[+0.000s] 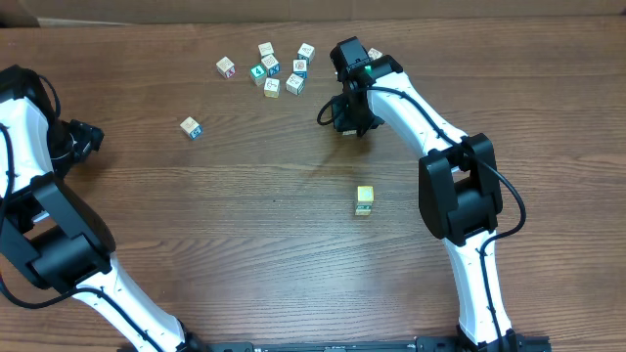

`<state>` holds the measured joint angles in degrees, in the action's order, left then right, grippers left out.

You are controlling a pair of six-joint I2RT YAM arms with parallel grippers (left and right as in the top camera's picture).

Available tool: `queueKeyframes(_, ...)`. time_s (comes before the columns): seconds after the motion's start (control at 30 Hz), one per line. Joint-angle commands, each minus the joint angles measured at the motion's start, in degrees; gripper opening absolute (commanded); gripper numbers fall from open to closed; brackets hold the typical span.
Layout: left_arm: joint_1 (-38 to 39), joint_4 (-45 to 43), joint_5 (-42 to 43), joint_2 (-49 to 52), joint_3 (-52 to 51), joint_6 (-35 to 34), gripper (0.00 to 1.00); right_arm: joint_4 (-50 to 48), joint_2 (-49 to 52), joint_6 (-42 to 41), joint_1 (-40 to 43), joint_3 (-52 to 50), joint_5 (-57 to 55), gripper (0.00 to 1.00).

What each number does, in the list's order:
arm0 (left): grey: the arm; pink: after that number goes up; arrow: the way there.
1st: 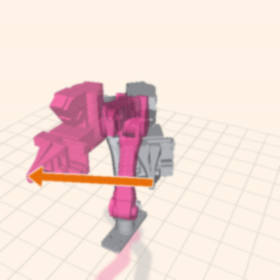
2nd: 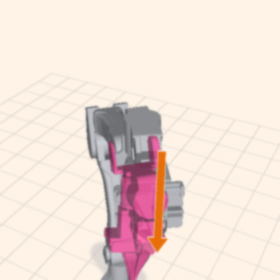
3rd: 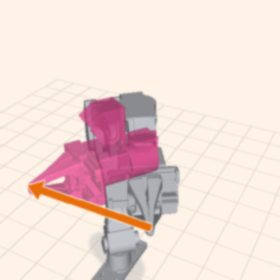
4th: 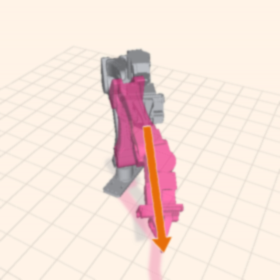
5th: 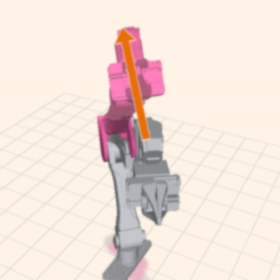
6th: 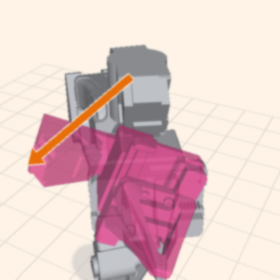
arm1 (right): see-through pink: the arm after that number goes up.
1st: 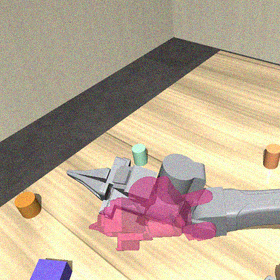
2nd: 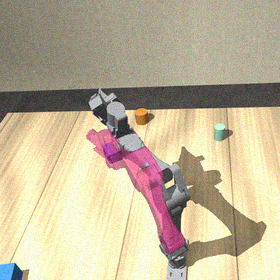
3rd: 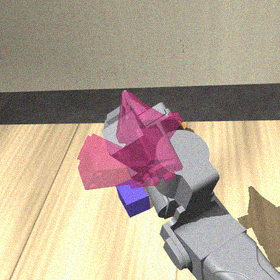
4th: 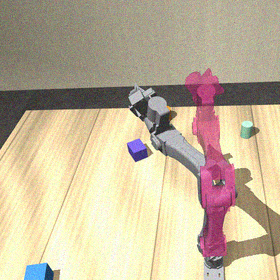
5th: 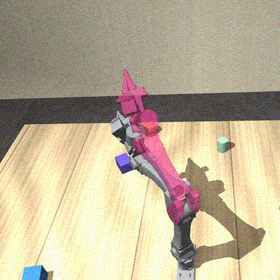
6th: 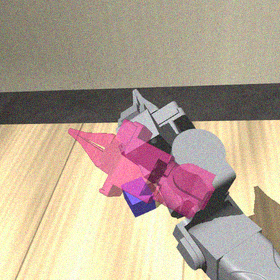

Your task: Form a tower

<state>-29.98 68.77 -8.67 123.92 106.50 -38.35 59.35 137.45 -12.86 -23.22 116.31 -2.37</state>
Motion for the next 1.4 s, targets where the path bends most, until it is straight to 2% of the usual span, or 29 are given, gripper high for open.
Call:
queueKeyframes(0.0, 0.76, -0.09, -0.5, 0.39, 0.85, 1.09, 1.0, -0.24, -0.28, 0.79, 0.09, 1.68, -0.55, 0.41)
queueKeyframes(0.1, 0.76, -0.13, -0.5, 0.39, 0.87, 1.07, 1.0, -0.28, -0.28, 0.81, 0.09, 2.34, -0.55, 0.47)
queueKeyframes(0.3, 0.76, -0.11, -0.5, 0.39, 0.85, 1.09, 1.0, -0.11, -0.28, 0.81, 0.09, 3.82, -0.55, 0.47)
queueKeyframes(0.67, 0.76, -0.11, -0.5, 0.39, 0.85, 1.09, 1.0, 1.62, -0.28, 1.11, 0.09, 3.8, -0.55, 0.46)
queueKeyframes(0.77, 0.76, -0.11, -0.5, 0.39, 0.85, 1.09, 1.0, 1.64, -0.28, 1.2, 0.09, 3.76, -0.52, 0.41)
queueKeyframes(1.13, 0.76, -0.09, -0.5, 0.39, 0.85, 1.09, 1.0, 4.39, -0.28, 1.2, 0.09, 3.76, -0.52, 0.4)
queueKeyframes(1.23, 0.76, -0.11, -0.5, 0.39, 0.87, 1.09, 1.0, 4.17, -0.28, 1.18, 0.09, 3.76, -0.52, 0.37)
queueKeyframes(1.37, 0.76, -0.11, -0.5, 0.39, 0.85, 1.09, 1.0, 4.0, -0.28, 1.18, 0.09, 3.76, -0.5, 0.39)
